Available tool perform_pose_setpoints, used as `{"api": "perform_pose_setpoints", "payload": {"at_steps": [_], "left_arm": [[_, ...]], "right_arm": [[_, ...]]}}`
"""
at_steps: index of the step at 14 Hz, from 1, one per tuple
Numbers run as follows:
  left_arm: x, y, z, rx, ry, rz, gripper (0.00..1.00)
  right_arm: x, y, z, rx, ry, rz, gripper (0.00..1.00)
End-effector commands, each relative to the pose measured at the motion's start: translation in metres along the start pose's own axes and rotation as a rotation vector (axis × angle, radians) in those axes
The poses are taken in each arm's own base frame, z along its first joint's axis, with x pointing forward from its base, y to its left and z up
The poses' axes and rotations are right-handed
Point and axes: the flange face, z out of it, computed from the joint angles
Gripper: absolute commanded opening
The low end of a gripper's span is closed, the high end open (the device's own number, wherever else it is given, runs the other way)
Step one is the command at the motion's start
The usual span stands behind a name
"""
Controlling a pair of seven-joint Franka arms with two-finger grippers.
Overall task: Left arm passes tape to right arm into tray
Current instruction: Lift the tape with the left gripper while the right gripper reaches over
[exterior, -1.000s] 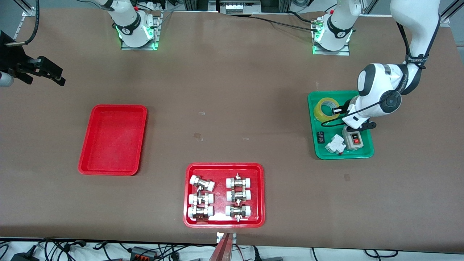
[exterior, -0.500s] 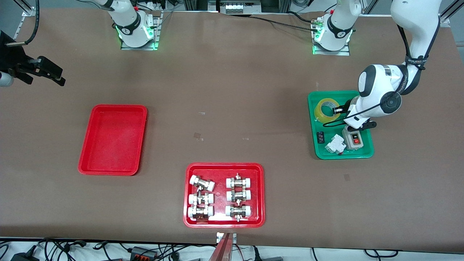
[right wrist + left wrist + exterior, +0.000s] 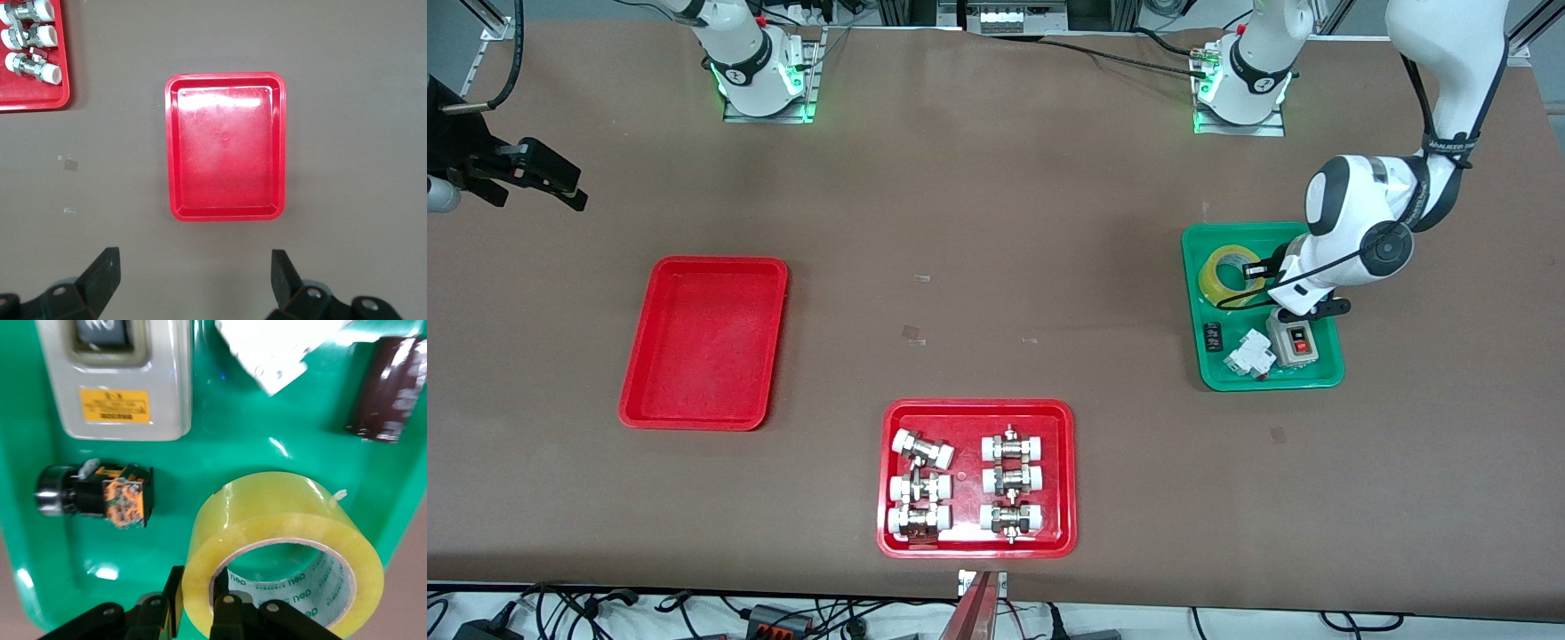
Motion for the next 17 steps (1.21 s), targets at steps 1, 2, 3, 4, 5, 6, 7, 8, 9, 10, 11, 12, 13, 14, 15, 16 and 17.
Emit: {"api": "perform_pose_setpoints", "payload": {"at_steps": [1,2,3,4,5,6,7,8,9,10,11,12,13,14,15,16,17], "left_arm": [[-0.012,0.002,-0.088,0.000,0.020,0.018,0.00],[-0.019,0.005,-0.119,-0.010,0.034,0.021,0.00],[-0.029,0.008,-0.151,-0.049,0.043,0.011,0.00],[-0.040,0.015,-0.189,-0.114,0.069,0.007,0.00],[-0.047,0.027,-0.227,-0.178,0.085,0.024,0.00],[-0.058,0.048,-0.273,-0.191,0.093,0.068,0.00],[-0.066,0.071,-0.295,-0.180,0.068,0.114,0.00],[-0.067,0.085,-0.314,-0.187,0.099,0.120,0.00],[-0.061,0.108,-0.308,-0.195,0.081,0.105,0.00],[-0.058,0.127,-0.299,-0.201,0.064,0.081,0.00],[-0.065,0.163,-0.299,-0.213,0.099,0.070,0.00],[-0.058,0.191,-0.306,-0.252,0.151,0.043,0.00],[-0.045,0.209,-0.306,-0.298,0.147,-0.006,0.00],[-0.041,0.237,-0.294,-0.348,0.086,-0.050,0.00],[-0.033,0.269,-0.281,-0.418,0.050,-0.101,0.00],[-0.026,0.294,-0.273,-0.488,0.065,-0.154,0.00],[-0.022,0.321,-0.259,-0.562,0.059,-0.244,0.00]], "right_arm": [[-0.001,-0.001,-0.005,-0.002,-0.003,0.016,1.00],[0.000,-0.002,-0.004,-0.004,-0.005,0.014,1.00],[0.000,-0.002,-0.004,-0.002,-0.005,0.016,1.00],[0.000,-0.001,-0.004,-0.004,-0.005,0.016,1.00],[0.000,-0.001,-0.005,-0.003,-0.003,0.016,1.00],[0.000,-0.001,-0.004,-0.004,-0.005,0.016,1.00],[0.000,-0.002,-0.004,-0.004,-0.005,0.013,1.00],[0.000,-0.003,-0.003,-0.004,-0.008,0.013,1.00],[0.001,-0.003,-0.001,-0.004,-0.011,0.013,1.00],[0.004,-0.004,0.006,-0.006,-0.023,0.004,1.00],[0.005,-0.005,0.007,-0.005,-0.028,-0.002,1.00],[0.006,-0.007,0.012,-0.006,-0.038,-0.006,1.00],[0.006,-0.008,0.015,-0.008,-0.055,-0.009,1.00],[0.005,-0.008,0.017,-0.009,-0.066,-0.007,1.00],[0.007,-0.008,0.024,-0.012,-0.087,-0.007,1.00],[0.007,-0.008,0.026,-0.013,-0.095,-0.007,1.00],[0.007,-0.008,0.028,-0.012,-0.101,-0.006,1.00]]}}
